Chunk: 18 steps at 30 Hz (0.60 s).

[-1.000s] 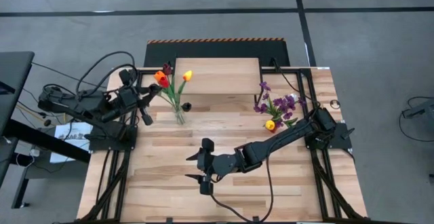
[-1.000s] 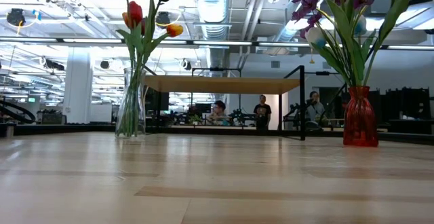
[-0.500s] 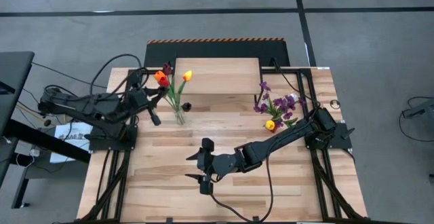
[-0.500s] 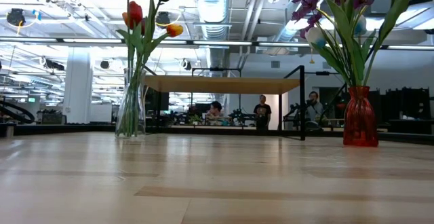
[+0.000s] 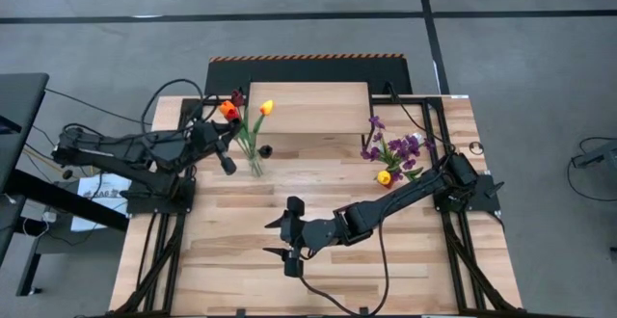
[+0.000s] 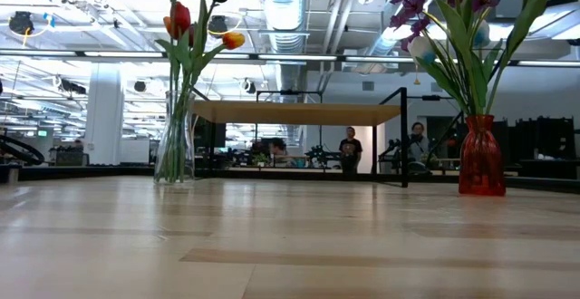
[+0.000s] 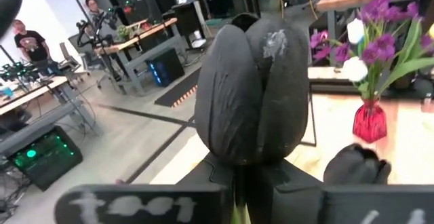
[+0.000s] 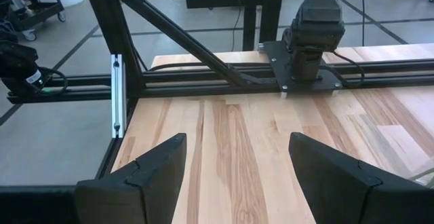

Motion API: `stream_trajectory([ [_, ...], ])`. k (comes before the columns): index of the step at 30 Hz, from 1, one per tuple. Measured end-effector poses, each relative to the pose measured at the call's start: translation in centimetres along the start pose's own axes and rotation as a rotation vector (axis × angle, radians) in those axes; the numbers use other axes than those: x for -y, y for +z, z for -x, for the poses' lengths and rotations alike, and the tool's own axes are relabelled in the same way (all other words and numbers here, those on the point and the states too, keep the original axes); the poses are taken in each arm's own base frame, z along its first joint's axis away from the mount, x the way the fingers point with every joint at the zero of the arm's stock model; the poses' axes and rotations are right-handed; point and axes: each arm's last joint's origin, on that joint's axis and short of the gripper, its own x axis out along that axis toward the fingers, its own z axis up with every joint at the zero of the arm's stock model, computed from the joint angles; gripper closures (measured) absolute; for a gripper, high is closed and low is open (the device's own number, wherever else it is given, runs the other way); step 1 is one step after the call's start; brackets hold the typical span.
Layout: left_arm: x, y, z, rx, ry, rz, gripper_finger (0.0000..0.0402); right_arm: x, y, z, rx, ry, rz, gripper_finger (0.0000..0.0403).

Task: Pick and place flowers into a vace then onto a shelf
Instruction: Put the black flower into the transparent vase

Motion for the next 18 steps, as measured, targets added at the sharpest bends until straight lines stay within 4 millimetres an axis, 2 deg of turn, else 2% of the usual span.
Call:
stream_trajectory([
  [14,0.2,-1.8,0.1,-0.133,-0.024,-0.020,0.0300,0.0,0.0,0.0,0.000,0.000,0.000,0.0148],
  [18,0.8,-3.3,-0.3,-0.144,-0.028,-0.028,0.0279,0.0,0.0,0.0,-0.001,0.000,0.000,0.0148],
])
